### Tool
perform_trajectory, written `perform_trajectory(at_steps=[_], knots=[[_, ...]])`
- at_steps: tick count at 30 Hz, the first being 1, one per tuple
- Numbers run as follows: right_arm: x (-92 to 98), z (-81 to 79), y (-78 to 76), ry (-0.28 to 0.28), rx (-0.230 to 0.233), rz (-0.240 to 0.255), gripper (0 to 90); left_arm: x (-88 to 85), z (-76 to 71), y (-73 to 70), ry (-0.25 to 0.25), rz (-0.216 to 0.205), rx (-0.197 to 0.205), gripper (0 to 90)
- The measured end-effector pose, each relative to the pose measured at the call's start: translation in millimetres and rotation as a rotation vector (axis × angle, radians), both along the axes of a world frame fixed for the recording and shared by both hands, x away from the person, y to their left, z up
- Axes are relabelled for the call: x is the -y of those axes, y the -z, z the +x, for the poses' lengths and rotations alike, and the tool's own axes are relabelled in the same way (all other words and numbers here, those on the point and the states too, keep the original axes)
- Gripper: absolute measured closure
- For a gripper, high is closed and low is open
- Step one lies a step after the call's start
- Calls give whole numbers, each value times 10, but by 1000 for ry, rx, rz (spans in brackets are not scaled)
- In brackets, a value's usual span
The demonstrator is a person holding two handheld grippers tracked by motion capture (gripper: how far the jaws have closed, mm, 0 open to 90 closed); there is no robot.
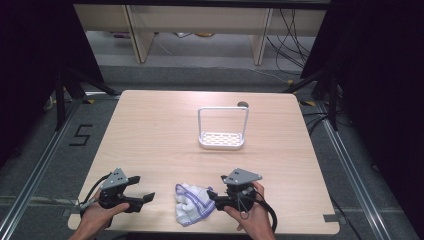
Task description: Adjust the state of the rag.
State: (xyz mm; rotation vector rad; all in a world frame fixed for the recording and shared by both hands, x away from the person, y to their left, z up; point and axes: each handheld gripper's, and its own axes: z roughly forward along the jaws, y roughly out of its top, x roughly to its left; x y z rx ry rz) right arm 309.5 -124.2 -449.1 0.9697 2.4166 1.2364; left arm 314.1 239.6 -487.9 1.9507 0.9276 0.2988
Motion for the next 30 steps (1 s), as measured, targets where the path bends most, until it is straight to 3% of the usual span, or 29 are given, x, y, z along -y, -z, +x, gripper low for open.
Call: perform_trajectory(at_steps=[4, 9, 24, 25, 26, 30], knots=[[-278, 58, 2, -86, -17, -44, 386, -2, 3, -2, -17, -7, -5, 150], [-460, 119, 20, -118, -16, -73, 430, -4, 1, -5, -22, -4, 2, 151], [-731, 240, 129, -153, -52, -108, 520, -2, 0, -8, -3, -8, 0, 153], [-745, 232, 121, -158, -85, -113, 528, -2, 1, -7, -1, -6, 0, 153], [-784, 267, 160, -170, -52, -127, 543, -1, 1, -8, -3, -8, -2, 153], [-860, 281, 209, -174, -79, -133, 564, 3, -4, -6, -7, -9, 4, 153]])
